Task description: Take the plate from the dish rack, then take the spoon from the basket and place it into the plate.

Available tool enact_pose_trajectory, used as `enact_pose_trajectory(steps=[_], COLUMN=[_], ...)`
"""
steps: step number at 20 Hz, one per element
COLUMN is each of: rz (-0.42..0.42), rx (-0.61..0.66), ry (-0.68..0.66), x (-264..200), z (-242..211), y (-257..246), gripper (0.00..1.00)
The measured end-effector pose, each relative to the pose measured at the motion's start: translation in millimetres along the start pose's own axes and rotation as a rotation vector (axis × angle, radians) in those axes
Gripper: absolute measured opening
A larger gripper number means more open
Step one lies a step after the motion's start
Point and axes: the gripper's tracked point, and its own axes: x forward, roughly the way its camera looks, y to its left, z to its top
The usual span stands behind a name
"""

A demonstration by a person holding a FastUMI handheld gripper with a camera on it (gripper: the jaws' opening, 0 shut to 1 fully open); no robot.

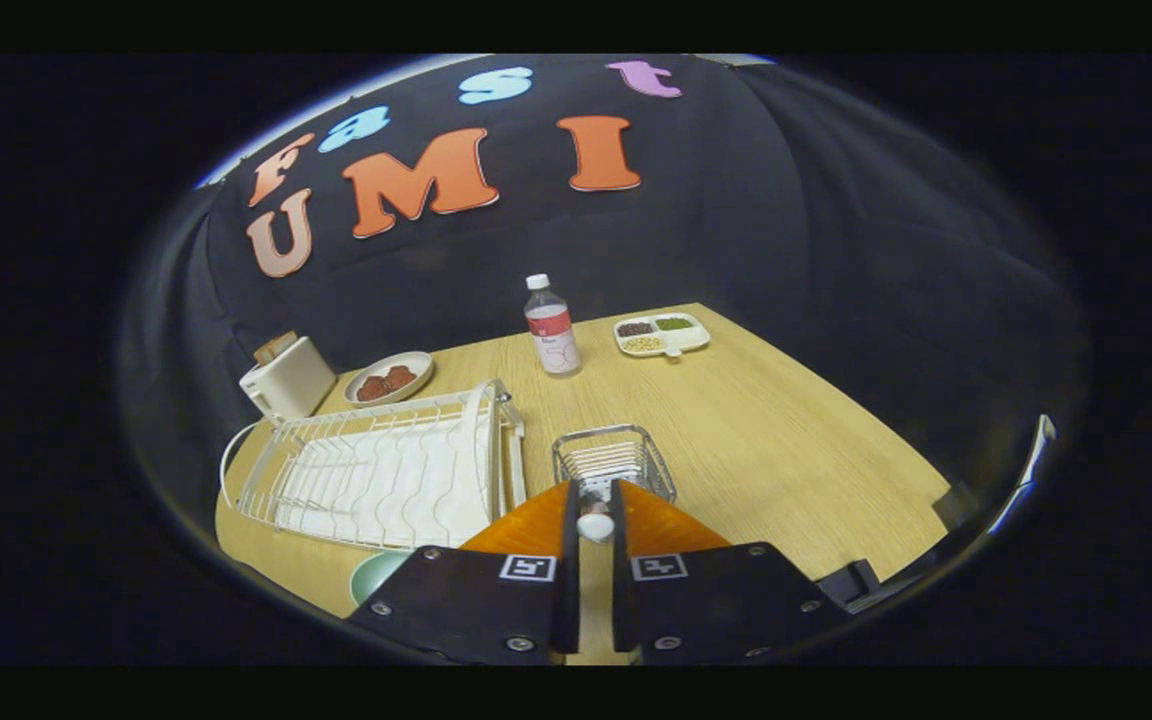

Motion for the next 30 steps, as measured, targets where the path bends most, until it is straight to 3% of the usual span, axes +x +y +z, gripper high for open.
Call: enact_pose_trajectory(steps=[5,13,20,30], rz=[-0.004,0.07,0.184,0.374], rx=[0.019,0.032,-0.013,-0.125], ry=[-0.026,-0.055,0.038,0.139], x=[-25.8,-82.6,-100.3,-85.7], z=[30.8,60.7,22.6,-37.9], y=[-5.6,0.2,34.9,120.8], gripper=[0.13,0.13,0.13,0.13])
